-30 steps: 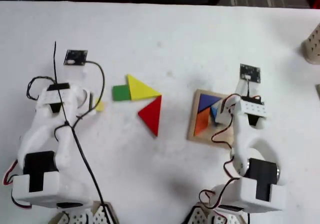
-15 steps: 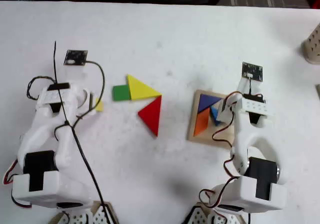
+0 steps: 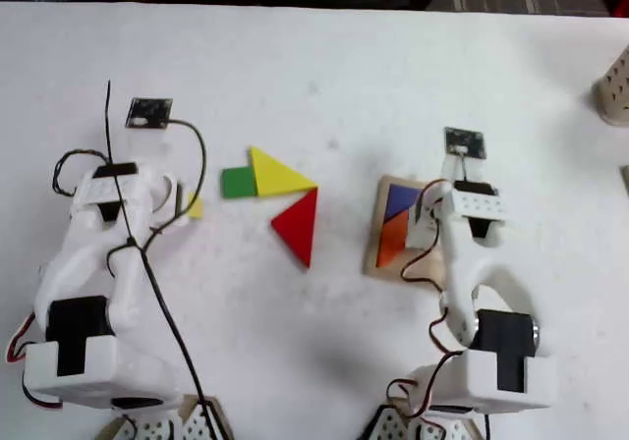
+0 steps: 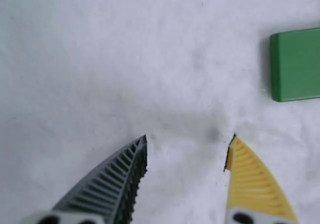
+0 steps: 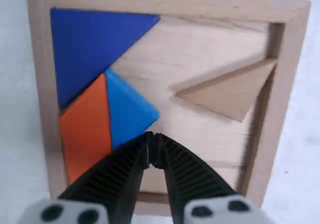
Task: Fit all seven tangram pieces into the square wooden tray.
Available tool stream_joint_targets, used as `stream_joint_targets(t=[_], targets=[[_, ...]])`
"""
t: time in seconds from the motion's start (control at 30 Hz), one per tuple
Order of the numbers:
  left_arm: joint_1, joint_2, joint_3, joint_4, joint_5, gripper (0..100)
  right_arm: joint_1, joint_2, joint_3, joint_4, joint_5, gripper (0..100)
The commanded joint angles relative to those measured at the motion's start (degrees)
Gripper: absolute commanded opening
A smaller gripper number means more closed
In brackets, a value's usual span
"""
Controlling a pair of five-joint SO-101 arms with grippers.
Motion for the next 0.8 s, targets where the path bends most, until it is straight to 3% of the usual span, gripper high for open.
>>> stream_joint_targets(t=[0.0, 0.37, 0.77], targets=[[-0.5, 0.0, -2.5, -1.7, -0.1, 27, -1.8, -3.9, -1.3, 1.5, -0.5, 1.7], [-0.6, 0.0, -2.5, -1.7, -0.1, 27, 8.0, -5.2, -1.7, -0.8, 0.0, 1.7], [-0.6, 0.0, -2.4, -1.3, -0.1, 27, 13.5, -4.7, -1.7, -4.8, 0.0, 1.7]])
